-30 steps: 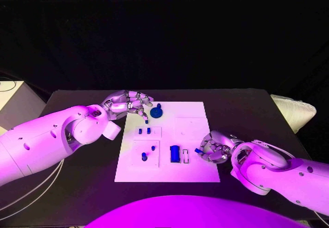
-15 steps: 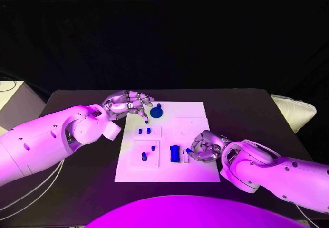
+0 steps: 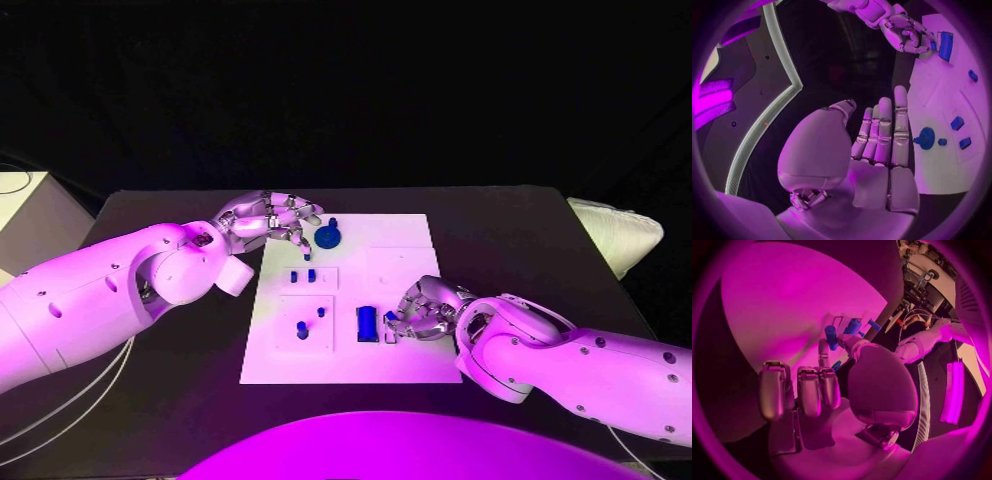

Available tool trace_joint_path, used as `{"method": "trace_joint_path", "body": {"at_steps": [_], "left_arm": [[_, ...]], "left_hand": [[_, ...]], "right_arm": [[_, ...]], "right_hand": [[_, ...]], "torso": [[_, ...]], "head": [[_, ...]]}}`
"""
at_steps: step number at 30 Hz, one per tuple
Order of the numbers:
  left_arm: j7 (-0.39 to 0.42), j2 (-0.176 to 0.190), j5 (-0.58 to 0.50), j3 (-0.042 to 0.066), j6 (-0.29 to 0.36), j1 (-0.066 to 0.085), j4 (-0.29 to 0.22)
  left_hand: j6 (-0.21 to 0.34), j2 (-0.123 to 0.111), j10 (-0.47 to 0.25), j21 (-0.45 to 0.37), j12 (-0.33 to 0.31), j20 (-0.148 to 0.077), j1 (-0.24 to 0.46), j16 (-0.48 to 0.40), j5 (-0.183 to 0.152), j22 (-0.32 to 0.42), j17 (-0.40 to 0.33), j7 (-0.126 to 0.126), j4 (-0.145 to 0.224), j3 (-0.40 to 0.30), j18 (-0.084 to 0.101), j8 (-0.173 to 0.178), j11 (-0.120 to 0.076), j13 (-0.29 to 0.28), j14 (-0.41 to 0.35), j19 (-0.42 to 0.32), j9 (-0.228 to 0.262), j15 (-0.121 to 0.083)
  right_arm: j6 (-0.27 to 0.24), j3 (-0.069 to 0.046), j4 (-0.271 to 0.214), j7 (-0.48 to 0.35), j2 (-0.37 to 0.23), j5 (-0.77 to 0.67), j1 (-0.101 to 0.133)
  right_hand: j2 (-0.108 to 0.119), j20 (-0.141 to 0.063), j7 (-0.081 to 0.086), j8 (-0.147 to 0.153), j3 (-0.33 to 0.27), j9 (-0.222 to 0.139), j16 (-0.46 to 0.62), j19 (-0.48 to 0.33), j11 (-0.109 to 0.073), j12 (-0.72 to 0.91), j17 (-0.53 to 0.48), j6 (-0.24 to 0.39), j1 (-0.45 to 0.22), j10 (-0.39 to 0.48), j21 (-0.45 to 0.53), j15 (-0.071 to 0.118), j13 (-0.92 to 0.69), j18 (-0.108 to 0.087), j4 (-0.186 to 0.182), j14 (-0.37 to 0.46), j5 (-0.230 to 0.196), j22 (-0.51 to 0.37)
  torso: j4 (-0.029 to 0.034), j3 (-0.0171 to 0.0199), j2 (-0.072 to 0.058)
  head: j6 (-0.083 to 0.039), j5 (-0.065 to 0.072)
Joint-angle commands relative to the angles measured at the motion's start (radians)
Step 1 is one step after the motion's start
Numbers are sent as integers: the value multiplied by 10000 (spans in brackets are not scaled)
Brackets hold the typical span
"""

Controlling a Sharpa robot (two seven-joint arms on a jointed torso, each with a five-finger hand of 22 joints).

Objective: Assemble the parts on the task board

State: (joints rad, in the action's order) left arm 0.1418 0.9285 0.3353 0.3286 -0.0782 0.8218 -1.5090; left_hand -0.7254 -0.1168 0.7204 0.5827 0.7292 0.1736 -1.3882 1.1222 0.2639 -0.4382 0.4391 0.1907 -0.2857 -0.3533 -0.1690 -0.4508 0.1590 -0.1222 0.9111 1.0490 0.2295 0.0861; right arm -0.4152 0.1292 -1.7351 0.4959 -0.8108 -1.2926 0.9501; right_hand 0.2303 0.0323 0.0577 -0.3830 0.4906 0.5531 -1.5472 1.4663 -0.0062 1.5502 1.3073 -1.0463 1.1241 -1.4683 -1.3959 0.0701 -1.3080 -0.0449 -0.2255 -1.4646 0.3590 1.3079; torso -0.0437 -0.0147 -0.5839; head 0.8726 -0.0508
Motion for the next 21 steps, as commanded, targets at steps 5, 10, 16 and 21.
{"method": "trace_joint_path", "body": {"at_steps": [5,10,16,21], "left_arm": [[14,-6,-77,9,-209,0,-40],[3,10,-77,9,-220,0,-41],[-10,17,-77,9,-242,0,-49],[-14,23,-76,9,-247,0,-48]], "left_hand": [[84,113,-62,-71,57,11,95,-16,38,26,7,295,-69,-6,-130,-53,-8,21,-79,62,-20,13],[86,126,-64,-76,59,12,113,-15,38,30,7,295,-68,-4,-131,-55,-9,22,-80,64,-23,14],[87,143,-66,-81,61,14,134,-15,40,34,7,294,-68,-3,-131,-57,-9,23,-80,66,-26,14],[87,143,-66,-81,61,14,134,-15,40,34,7,294,-68,-3,-131,-57,-9,23,-80,66,-26,14]], "right_arm": [[560,14,72,345,77,-38,-26],[566,21,51,356,111,-30,-52],[496,24,28,331,163,20,-67],[381,25,21,288,178,54,-74]], "right_hand": [[150,-65,44,26,-433,-34,-55,685,-66,102,2346,-36,-450,-973,-61,79,-2568,120,-252,-993,329,1887],[144,-65,41,24,-441,-34,-44,685,-68,117,2328,-40,-454,-981,-57,79,-2576,119,-257,-988,328,1885],[137,-65,39,22,-445,-34,-48,687,-69,140,2335,-45,-454,-993,-67,80,-2590,121,-261,-990,329,1890],[126,-68,27,9,-496,-31,-55,691,-78,163,2346,-71,-481,-1004,-81,87,-2603,123,-290,-993,369,1898]], "torso": [[3,0,0],[2,0,-1],[8,-1,-3],[0,-2,5]], "head": [[0,25],[0,8],[0,3],[0,-9]]}}
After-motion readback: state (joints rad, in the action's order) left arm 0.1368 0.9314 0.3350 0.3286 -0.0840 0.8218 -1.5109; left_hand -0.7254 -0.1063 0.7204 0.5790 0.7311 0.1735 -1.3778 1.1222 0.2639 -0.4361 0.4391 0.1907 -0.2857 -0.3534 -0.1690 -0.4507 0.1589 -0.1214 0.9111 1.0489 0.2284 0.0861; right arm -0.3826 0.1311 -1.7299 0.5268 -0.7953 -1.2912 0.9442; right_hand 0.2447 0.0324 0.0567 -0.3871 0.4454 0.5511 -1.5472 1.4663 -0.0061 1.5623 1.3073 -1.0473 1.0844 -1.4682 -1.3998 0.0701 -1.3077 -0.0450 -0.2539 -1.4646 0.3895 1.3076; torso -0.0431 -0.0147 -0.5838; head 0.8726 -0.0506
